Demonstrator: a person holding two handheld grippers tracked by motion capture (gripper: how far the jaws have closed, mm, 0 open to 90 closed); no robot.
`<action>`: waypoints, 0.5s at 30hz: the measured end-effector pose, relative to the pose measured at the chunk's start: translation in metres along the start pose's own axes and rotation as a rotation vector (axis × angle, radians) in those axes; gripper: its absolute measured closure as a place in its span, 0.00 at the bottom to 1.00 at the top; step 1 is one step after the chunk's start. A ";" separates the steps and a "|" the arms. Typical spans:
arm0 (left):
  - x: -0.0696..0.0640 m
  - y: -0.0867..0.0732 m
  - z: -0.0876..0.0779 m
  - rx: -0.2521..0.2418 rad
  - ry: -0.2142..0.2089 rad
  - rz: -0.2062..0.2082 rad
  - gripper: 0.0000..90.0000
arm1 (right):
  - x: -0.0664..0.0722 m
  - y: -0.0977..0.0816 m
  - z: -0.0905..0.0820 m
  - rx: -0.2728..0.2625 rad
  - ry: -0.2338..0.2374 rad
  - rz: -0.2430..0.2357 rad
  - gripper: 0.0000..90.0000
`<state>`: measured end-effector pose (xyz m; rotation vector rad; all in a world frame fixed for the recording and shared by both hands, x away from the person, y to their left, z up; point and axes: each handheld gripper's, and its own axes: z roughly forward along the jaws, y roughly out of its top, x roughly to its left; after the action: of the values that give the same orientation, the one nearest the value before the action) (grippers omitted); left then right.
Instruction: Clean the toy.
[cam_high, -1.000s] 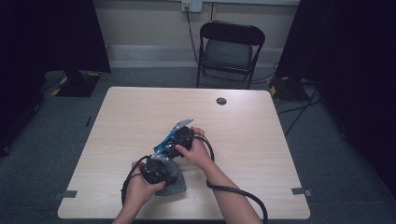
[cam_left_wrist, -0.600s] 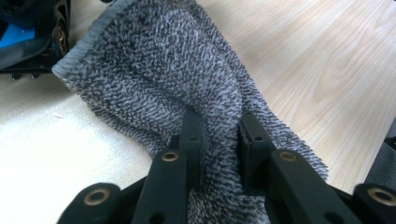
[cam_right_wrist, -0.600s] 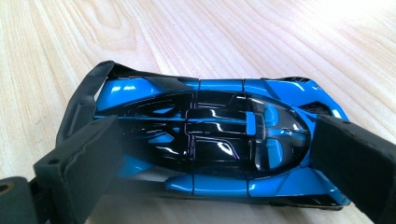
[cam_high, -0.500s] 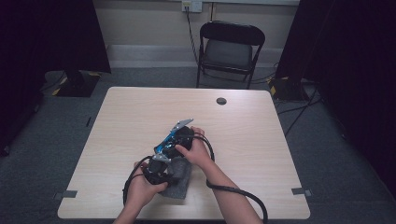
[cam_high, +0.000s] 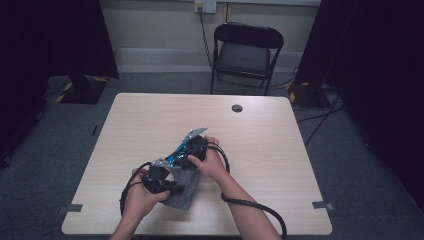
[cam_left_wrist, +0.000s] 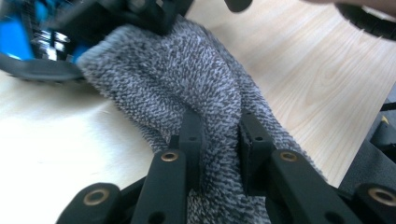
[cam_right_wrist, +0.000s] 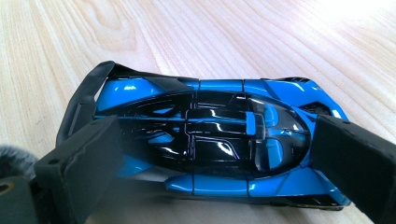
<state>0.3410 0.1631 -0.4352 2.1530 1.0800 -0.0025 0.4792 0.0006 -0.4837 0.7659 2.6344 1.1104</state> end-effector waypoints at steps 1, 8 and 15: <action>0.001 0.001 -0.003 0.001 -0.001 0.003 0.83 | 0.000 0.000 0.000 -0.001 -0.001 -0.001 0.02; 0.009 0.001 -0.023 -0.027 0.001 -0.019 0.83 | 0.000 0.000 0.000 0.001 0.001 -0.002 0.02; 0.015 -0.001 -0.037 -0.020 -0.003 -0.035 0.84 | -0.001 0.000 0.000 0.003 0.002 -0.004 0.02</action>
<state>0.3390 0.1966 -0.4128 2.1155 1.1110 -0.0105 0.4799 0.0007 -0.4835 0.7603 2.6386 1.1065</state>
